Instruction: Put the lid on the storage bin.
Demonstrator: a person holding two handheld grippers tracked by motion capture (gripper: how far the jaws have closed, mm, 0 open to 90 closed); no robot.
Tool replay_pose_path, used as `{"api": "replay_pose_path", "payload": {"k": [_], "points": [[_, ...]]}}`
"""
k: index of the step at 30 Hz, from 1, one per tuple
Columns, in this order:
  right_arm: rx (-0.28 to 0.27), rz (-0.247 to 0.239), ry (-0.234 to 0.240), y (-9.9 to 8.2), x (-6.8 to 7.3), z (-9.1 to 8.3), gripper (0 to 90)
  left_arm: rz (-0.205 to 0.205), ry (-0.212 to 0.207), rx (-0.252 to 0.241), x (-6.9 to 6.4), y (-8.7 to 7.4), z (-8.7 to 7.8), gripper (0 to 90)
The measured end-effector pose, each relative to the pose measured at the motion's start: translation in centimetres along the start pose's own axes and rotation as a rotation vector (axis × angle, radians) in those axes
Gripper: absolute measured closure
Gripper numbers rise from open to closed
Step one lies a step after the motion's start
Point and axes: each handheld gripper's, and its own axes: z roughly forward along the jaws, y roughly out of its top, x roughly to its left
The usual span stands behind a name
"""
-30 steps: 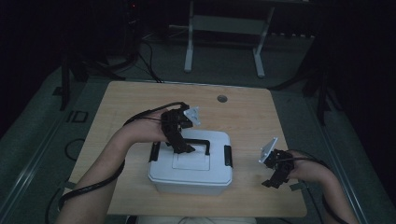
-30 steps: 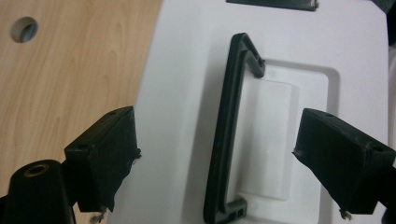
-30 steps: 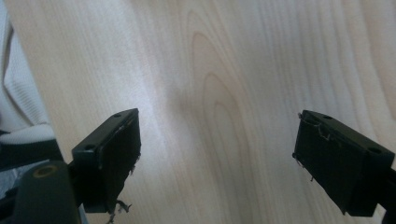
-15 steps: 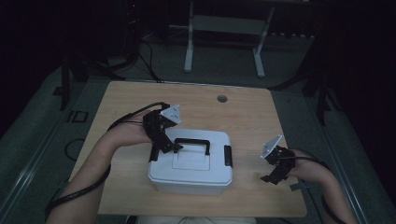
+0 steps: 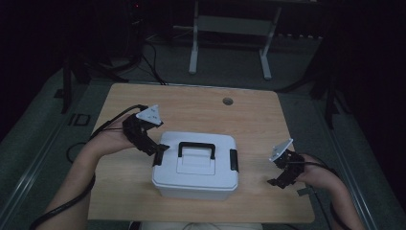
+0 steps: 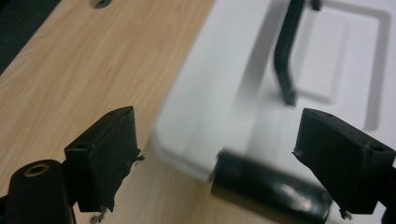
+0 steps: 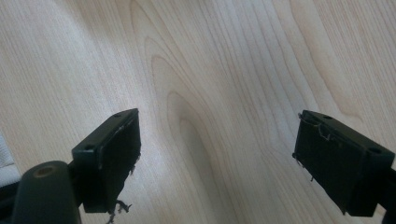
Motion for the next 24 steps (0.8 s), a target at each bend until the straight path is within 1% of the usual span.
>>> {"api": "replay_pose_path", "payload": {"k": [1,2,3,4,5,7,9,10,12,13,16,17,18,19,20,21,22,23,24], "points": [[0.003,0.001,0.0,-0.1,0.0,0.0,14.3,-0.012,0.014,-0.02,0.2,-0.5,-0.2,13.1],[0.005,-0.003,-0.003,-0.1,0.0,0.1,14.3,-0.027,0.019,-0.034,0.4,-0.9,-0.3,13.1],[0.005,0.0,-0.005,-0.2,0.0,0.2,14.3,-0.044,0.028,-0.041,0.6,-1.4,-0.5,13.1],[0.002,0.003,-0.008,-0.2,-0.1,0.2,14.3,-0.058,0.049,-0.05,0.8,-1.8,-0.5,13.1],[-0.004,0.006,-0.012,-0.3,-0.1,0.2,14.3,-0.066,0.072,-0.053,0.9,-2.3,-0.5,13.1],[-0.018,0.025,-0.018,-0.4,-0.2,0.2,14.3,-0.083,0.094,-0.054,1.0,-3.1,-0.3,13.1],[-0.026,0.03,-0.03,-0.6,-0.2,0.2,14.3,-0.102,0.106,-0.053,1.1,-4.0,-0.2,13.1],[-0.027,0.034,-0.035,-0.7,-0.3,0.3,14.3,-0.109,0.121,-0.054,1.2,-4.4,-0.1,13.1],[-0.033,0.04,-0.045,-1.0,-0.4,0.3,14.3,-0.133,0.137,-0.052,1.4,-5.2,0.0,13.1],[-0.045,0.05,-0.052,-1.2,-0.5,0.4,14.3,-0.146,0.152,-0.056,1.6,-5.5,0.0,13.1],[-0.069,0.094,-0.087,-1.6,-0.8,0.6,14.2,-0.188,0.169,-0.07,1.9,-6.6,0.1,13.1],[-0.08,0.109,-0.1,-1.8,-0.9,0.7,14.2,-0.197,0.176,-0.073,2.1,-7.0,0.1,13.1],[-0.089,0.127,-0.111,-1.9,-1.0,0.8,14.2,-0.2,0.192,-0.069,2.2,-7.3,0.1,13.1],[-0.098,0.142,-0.117,-2.1,-1.1,0.9,14.2,-0.21,0.207,-0.067,2.2,-7.7,0.2,13.1],[-0.112,0.157,-0.118,-2.3,-1.2,0.9,14.2,-0.222,0.208,-0.07,2.4,-8.1,0.2,13.1],[-0.128,0.174,-0.117,-2.4,-1.3,1.0,14.2,-0.24,0.219,-0.075,2.4,-8.5,0.3,13.1],[-0.139,0.186,-0.118,-2.6,-1.4,1.0,14.2,-0.256,0.239,-0.078,2.5,-8.9,0.3,13.1],[-0.144,0.197,-0.124,-2.7,-1.4,1.1,14.1,-0.274,0.241,-0.087,2.7,-9.4,0.4,13.1],[-0.153,0.206,-0.131,-2.8,-1.4,1.2,13.3,-0.301,0.245,-0.089,2.8,-9.9,0.5,13.1]]}}
